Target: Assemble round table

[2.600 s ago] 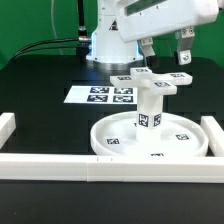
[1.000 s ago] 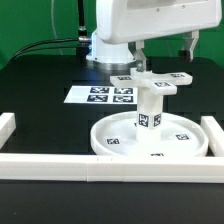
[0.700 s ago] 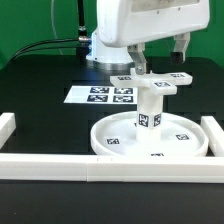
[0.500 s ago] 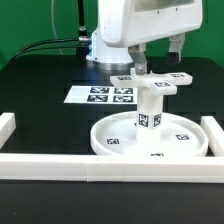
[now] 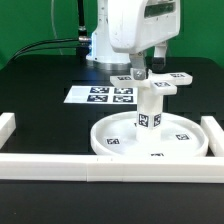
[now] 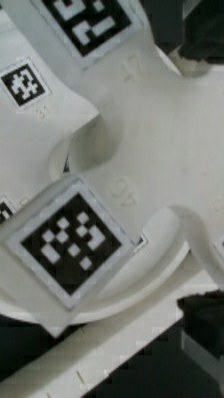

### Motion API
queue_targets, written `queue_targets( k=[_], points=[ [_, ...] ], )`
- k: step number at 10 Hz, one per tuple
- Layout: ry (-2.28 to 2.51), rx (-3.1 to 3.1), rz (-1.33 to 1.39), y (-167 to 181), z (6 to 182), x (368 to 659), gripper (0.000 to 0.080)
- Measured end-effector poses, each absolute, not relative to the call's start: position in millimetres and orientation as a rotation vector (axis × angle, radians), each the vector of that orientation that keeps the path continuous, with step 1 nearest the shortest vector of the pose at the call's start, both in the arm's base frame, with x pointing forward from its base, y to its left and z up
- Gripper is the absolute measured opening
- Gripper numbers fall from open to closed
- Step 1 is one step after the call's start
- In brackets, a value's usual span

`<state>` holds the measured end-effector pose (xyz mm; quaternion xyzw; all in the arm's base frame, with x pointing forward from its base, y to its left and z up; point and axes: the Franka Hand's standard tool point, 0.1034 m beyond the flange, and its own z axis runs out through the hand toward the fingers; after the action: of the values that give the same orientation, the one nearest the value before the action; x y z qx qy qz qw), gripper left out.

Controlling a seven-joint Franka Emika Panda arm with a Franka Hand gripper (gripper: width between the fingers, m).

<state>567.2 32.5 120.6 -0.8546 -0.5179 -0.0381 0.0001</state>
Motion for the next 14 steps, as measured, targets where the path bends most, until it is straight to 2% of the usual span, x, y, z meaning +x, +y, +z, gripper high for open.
queue_targets(
  k=[10, 11, 12, 13, 14],
  points=[
    [-1.566, -2.709, -0.085, 33.4, 108.5, 559.7, 0.0649],
    [-1.563, -2.71, -0.082, 33.3, 107.6, 559.3, 0.0626],
    [-1.56, -2.711, -0.078, 31.8, 106.2, 558.7, 0.0496],
    [-1.557, -2.713, -0.078, 29.5, 105.9, 558.8, 0.0496],
    [-1.551, -2.717, -0.077, 27.0, 105.9, 558.9, 0.0444]
  ],
)
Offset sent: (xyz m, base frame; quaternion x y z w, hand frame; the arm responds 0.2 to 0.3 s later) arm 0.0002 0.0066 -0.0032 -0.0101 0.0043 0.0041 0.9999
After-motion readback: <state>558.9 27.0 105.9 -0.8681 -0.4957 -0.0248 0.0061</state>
